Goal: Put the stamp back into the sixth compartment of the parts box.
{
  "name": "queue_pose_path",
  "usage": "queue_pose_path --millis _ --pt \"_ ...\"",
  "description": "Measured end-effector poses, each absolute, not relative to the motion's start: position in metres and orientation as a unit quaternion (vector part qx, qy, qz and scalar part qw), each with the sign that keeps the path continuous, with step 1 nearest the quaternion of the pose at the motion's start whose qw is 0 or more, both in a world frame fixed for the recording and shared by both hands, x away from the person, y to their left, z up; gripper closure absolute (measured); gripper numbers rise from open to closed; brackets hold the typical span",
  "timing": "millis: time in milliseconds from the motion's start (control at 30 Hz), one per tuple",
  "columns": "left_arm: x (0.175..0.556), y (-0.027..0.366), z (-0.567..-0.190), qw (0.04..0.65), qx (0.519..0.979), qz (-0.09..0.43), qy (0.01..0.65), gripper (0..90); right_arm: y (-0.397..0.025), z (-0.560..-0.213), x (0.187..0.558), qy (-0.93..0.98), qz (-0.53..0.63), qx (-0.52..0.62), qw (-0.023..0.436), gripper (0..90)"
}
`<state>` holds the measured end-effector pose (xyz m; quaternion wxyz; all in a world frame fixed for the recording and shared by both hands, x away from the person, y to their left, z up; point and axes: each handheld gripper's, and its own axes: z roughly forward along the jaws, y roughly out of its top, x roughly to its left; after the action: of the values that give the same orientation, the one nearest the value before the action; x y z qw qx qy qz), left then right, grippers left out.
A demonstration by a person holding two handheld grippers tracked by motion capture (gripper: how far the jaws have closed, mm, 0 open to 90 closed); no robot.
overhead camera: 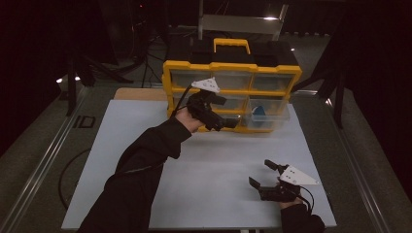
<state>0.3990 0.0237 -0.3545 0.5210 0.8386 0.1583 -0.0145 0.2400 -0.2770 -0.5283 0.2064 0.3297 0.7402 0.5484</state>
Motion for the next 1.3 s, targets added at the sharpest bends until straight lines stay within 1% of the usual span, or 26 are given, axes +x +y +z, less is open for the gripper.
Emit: queue_pose_path --millis 633,1300 --pt "0.378 0.071 -0.373 0.530 0.832 -0.013 0.164 0.2 -0.275 -0.528 0.241 0.742 0.549 0.326 0.203 10.9" --pt "0.350 0.123 -0.400 0.522 0.834 -0.010 0.181 0.3 -0.274 -0.528 0.241 0.742 0.549 0.327 0.202 10.9"
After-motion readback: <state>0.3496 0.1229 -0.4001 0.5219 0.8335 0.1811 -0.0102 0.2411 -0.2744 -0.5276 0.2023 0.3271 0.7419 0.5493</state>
